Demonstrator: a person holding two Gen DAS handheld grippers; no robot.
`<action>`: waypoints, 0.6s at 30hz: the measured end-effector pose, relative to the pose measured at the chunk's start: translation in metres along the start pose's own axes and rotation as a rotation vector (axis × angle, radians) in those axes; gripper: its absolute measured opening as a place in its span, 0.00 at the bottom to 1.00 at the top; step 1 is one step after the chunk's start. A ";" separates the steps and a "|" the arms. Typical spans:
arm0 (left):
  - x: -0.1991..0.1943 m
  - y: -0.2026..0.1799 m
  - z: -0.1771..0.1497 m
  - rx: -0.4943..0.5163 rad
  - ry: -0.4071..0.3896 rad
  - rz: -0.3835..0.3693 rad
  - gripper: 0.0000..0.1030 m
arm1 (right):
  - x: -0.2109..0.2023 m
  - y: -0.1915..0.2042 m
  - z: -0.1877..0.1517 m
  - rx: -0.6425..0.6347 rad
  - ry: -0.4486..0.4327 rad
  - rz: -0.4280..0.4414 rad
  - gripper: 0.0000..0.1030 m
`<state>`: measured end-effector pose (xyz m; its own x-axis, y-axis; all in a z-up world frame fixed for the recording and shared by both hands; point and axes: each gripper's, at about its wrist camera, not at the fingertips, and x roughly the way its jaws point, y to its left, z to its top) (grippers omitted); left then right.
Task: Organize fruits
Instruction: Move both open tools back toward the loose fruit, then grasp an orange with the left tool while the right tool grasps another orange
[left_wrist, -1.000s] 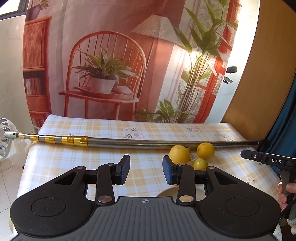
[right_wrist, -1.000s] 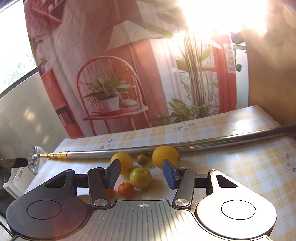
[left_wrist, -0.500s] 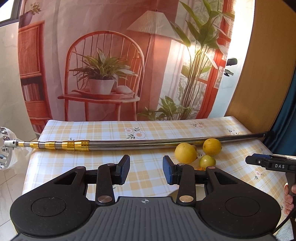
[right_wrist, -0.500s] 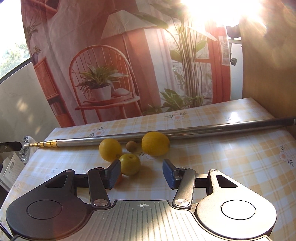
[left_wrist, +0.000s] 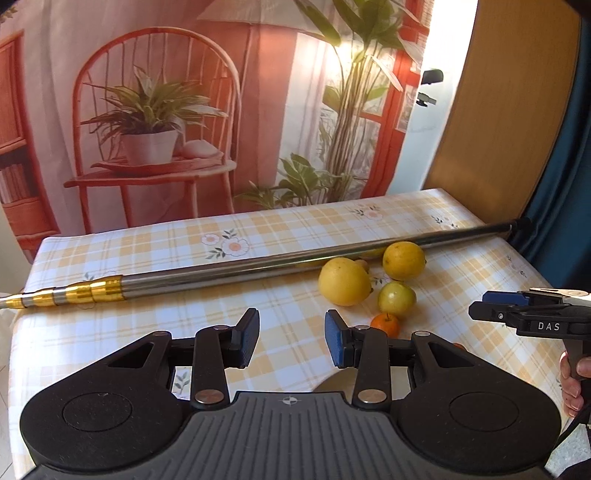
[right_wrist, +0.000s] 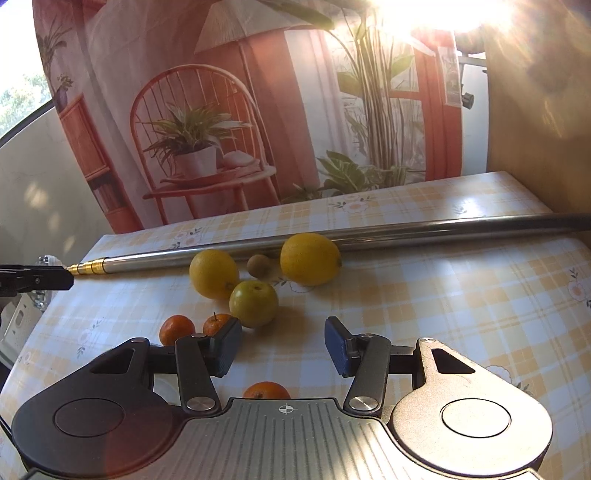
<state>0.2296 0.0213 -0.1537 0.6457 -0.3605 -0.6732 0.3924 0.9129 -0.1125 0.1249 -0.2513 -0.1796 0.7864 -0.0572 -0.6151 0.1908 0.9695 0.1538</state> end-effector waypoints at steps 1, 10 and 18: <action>0.007 -0.002 0.002 0.007 0.011 -0.017 0.40 | 0.001 0.000 0.000 0.003 0.002 0.000 0.46; 0.075 -0.013 0.002 -0.010 0.160 -0.172 0.43 | 0.009 -0.007 0.003 0.020 0.019 -0.008 0.46; 0.108 -0.017 -0.003 -0.044 0.224 -0.208 0.49 | 0.017 -0.011 0.001 0.039 0.041 -0.013 0.46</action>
<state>0.2905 -0.0330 -0.2270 0.3925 -0.4937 -0.7760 0.4689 0.8332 -0.2929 0.1367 -0.2636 -0.1909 0.7594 -0.0592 -0.6479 0.2239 0.9588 0.1748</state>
